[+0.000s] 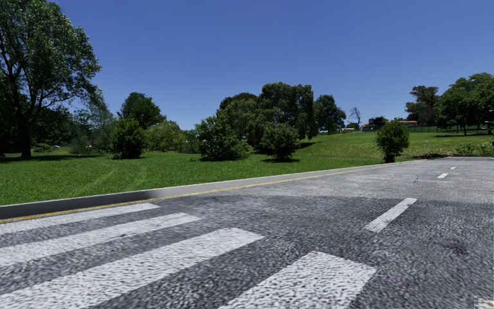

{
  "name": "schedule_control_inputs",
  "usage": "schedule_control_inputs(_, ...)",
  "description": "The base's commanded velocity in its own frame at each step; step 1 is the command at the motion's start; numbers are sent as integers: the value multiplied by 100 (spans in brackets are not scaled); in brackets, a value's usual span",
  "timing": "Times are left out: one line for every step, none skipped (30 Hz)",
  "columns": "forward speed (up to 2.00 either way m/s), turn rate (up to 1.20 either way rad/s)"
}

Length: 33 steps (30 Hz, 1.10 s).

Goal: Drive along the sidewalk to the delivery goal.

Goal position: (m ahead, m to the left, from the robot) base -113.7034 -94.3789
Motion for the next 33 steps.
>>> schedule_control_inputs(0, 0)
schedule_control_inputs(0, 0)
schedule_control_inputs(0, 0)
schedule_control_inputs(0, 0)
schedule_control_inputs(0, 0)
schedule_control_inputs(0, 0)
schedule_control_inputs(0, 0)
schedule_control_inputs(0, 0)
schedule_control_inputs(0, 0)
schedule_control_inputs(0, 0)
schedule_control_inputs(0, 0)
schedule_control_inputs(0, 0)
schedule_control_inputs(0, 0)
schedule_control_inputs(0, 0)
schedule_control_inputs(0, 0)
schedule_control_inputs(0, 0)
schedule_control_inputs(0, 0)
schedule_control_inputs(0, 0)
schedule_control_inputs(0, 0)
schedule_control_inputs(0, 0)
schedule_control_inputs(0, 0)
schedule_control_inputs(0, 0)
schedule_control_inputs(0, 0)
schedule_control_inputs(0, 0)
schedule_control_inputs(0, 0)
schedule_control_inputs(0, 0)
schedule_control_inputs(0, 0)
schedule_control_inputs(0, 0)
schedule_control_inputs(0, 0)
schedule_control_inputs(0, 0)
schedule_control_inputs(0, 6)
schedule_control_inputs(0, 6)
schedule_control_inputs(0, 32)
